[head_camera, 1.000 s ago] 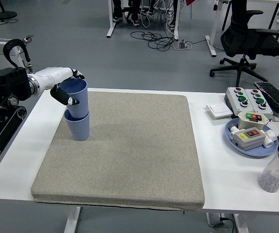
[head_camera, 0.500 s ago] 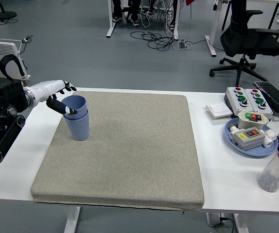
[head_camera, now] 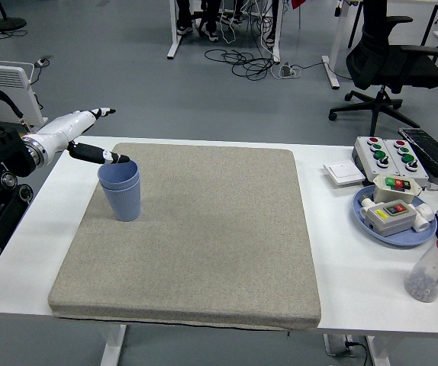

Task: Push cup pick cup insert cup

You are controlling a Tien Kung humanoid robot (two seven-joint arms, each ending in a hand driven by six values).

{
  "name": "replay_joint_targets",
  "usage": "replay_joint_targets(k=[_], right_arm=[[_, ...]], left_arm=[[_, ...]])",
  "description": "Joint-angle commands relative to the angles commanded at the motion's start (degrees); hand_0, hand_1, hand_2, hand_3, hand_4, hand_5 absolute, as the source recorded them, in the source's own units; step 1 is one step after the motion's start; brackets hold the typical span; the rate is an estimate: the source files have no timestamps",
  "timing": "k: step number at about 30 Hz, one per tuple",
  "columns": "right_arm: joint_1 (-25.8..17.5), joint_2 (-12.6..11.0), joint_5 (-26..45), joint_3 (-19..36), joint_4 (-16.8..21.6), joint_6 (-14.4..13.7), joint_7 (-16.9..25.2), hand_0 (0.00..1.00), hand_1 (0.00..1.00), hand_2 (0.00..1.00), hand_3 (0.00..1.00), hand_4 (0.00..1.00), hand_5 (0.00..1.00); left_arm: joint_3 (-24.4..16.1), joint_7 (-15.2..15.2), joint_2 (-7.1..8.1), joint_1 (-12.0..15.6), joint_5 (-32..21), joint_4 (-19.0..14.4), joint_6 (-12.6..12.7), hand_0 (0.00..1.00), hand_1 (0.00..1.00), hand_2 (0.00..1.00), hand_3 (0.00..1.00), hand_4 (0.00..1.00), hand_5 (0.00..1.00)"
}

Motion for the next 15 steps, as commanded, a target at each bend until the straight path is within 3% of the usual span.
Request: replay_joint_targets(k=[1,2,5,7,8,13,14,15], right_arm=[[0.0,0.0,0.01,0.06,0.0,0.0,0.01,0.727,0.662,0.668,0.585,0.1,0.542],[0.0,0.05,-0.2,0.24,0.0,0.02,0.02,0.726,0.662,0.668,0.585,0.099,0.543],[0.08,0.11,-0.71,0.66,0.0,0.03,0.05,0.726,0.662,0.668,0.585,0.099,0.543],[0.14,0.12,-0.98,0.91,0.0,0.05,0.11,0.726,0.662,0.668,0.585,0.099,0.543],[0.19,0.13,-1.17,1.11,0.0,0.07,0.14,0.726,0.662,0.669,0.584,0.098,0.543],[0.41,0.22,-1.68,1.9,0.0,0.06,0.33,0.726,0.662,0.669,0.584,0.098,0.543],[0.43,0.23,-1.71,1.97,0.0,0.06,0.34,0.726,0.663,0.668,0.584,0.099,0.548],[0.51,0.3,-1.9,2.29,0.0,0.04,0.45,0.726,0.663,0.668,0.584,0.099,0.548]], left_arm=[[-1.69,-0.66,-0.32,0.57,-2.57,-0.9,2.61,0.971,0.978,0.998,0.998,0.998,0.622],[-3.99,-0.66,-1.76,2.16,-5.11,-2.97,5.21,0.755,0.772,0.763,0.72,0.689,0.706],[-9.44,-0.3,-3.99,5.57,-12.19,-7.85,12.11,0.755,0.772,0.763,0.72,0.689,0.706],[-10.87,0.34,-4.88,8.28,-17.03,-10.91,14.73,0.755,0.772,0.763,0.72,0.689,0.706],[-11.39,1.3,-5.24,9.95,-19.64,-12.69,14.54,0.793,0.826,0.828,0.803,0.549,0.998],[-13.29,5.09,-6.09,18.72,-31.56,-20.84,11.44,0.793,0.826,0.828,0.803,0.549,0.998],[-13.51,5.33,-6.18,19.67,-33.44,-21.72,11.11,0.872,0.882,0.902,0.881,0.544,0.998],[-14.15,5.64,-6.55,21.92,-36.05,-23.76,10.73,0.872,0.882,0.902,0.881,0.544,0.998]])
